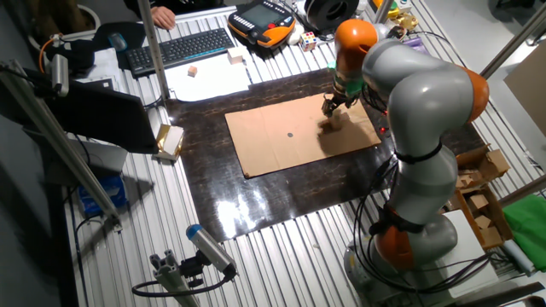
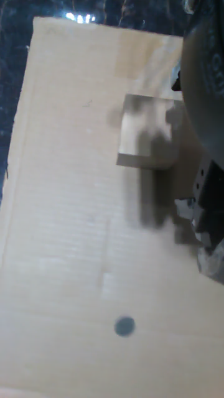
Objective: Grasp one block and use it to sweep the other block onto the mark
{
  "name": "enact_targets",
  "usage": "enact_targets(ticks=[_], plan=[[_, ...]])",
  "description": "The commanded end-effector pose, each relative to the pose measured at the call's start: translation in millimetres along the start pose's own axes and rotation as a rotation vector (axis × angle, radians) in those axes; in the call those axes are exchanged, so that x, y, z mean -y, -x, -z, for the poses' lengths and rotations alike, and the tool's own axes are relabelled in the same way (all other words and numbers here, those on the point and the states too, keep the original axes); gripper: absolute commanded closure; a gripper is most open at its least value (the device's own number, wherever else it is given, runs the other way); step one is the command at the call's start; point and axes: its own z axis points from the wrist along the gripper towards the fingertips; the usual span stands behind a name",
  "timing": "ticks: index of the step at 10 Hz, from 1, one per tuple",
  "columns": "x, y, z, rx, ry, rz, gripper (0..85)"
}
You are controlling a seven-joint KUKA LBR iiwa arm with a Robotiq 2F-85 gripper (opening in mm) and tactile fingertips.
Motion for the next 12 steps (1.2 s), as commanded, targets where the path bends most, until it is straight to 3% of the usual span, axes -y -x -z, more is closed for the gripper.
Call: enact_targets(ticks=[1,5,10,12], plan=[[1.3,-0.7,-13.3,0.004,0.000,0.000,0.0],[18.9,-4.4,-12.4,-0.005,0.007,0.017,0.0],[9.1,-3.5,-37.3,0.043,0.049,-0.008,0.0],[6.9,-3.4,-34.1,0.050,0.030,0.009,14.7]])
